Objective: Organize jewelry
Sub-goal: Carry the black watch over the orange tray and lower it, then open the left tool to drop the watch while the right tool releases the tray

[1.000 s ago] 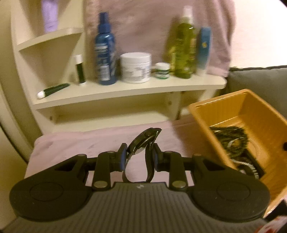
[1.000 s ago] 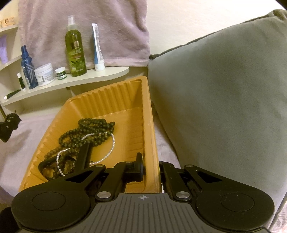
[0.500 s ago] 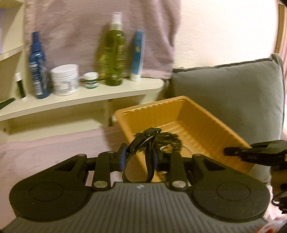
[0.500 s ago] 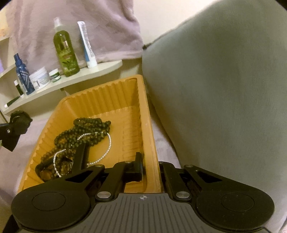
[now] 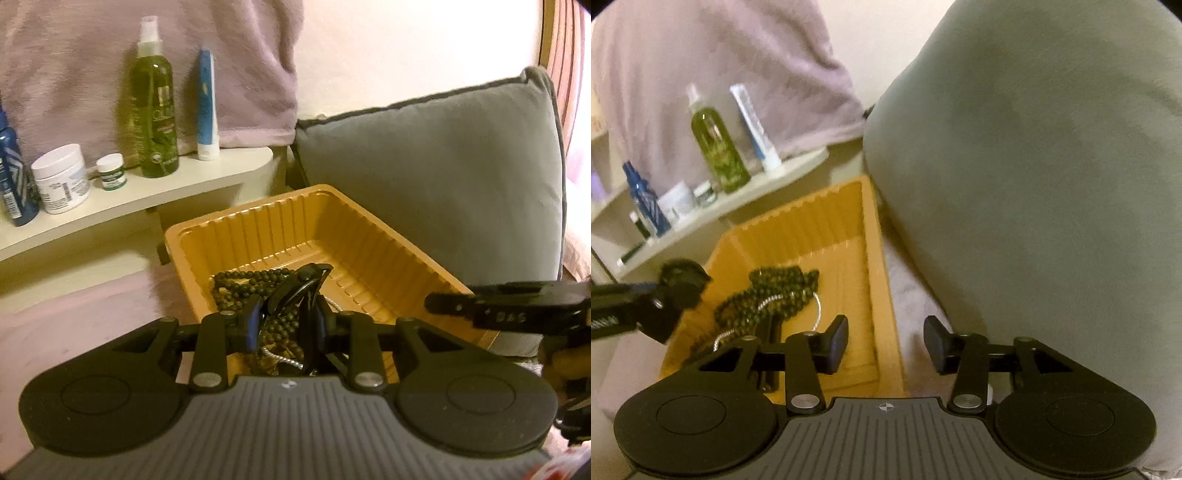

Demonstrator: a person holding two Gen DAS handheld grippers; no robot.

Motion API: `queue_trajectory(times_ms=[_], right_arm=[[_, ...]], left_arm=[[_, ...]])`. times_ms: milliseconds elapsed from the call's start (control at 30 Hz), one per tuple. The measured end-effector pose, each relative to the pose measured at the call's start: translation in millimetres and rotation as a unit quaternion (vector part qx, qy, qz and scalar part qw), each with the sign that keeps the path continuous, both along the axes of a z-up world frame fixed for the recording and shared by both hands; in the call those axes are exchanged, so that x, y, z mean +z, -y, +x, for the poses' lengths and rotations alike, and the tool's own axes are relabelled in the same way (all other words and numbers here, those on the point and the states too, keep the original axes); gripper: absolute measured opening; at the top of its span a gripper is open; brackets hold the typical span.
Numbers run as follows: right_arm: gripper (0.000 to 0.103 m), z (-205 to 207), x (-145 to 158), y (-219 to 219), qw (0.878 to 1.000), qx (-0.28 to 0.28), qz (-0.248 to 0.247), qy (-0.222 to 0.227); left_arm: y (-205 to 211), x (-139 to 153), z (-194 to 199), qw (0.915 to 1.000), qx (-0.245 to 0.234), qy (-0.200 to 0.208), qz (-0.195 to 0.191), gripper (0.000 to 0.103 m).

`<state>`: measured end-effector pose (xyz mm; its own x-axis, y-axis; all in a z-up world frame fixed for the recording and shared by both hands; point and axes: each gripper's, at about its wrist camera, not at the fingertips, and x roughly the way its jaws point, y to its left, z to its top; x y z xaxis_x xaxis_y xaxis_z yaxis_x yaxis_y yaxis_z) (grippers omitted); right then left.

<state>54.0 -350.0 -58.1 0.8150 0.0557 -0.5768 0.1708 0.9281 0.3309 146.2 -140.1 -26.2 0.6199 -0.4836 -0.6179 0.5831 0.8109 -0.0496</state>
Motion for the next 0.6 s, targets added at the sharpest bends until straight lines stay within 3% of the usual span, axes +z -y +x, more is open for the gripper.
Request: queue_trajectory(times_ms=[433, 600], right_arm=[[0.051, -18.3, 8.7, 10.0, 1.000, -0.017, -0.008, 0.020], [0.052, -21.0, 13.1, 8.7, 1.000, -0.015, -0.006, 0.025]], left_arm=[[23.6, -21.2, 5.7, 0.9987, -0.014, -0.010, 0.049, 0.027], [23.7, -18.0, 3.3, 0.9988, -0.014, 0.003, 0.048, 0.027]])
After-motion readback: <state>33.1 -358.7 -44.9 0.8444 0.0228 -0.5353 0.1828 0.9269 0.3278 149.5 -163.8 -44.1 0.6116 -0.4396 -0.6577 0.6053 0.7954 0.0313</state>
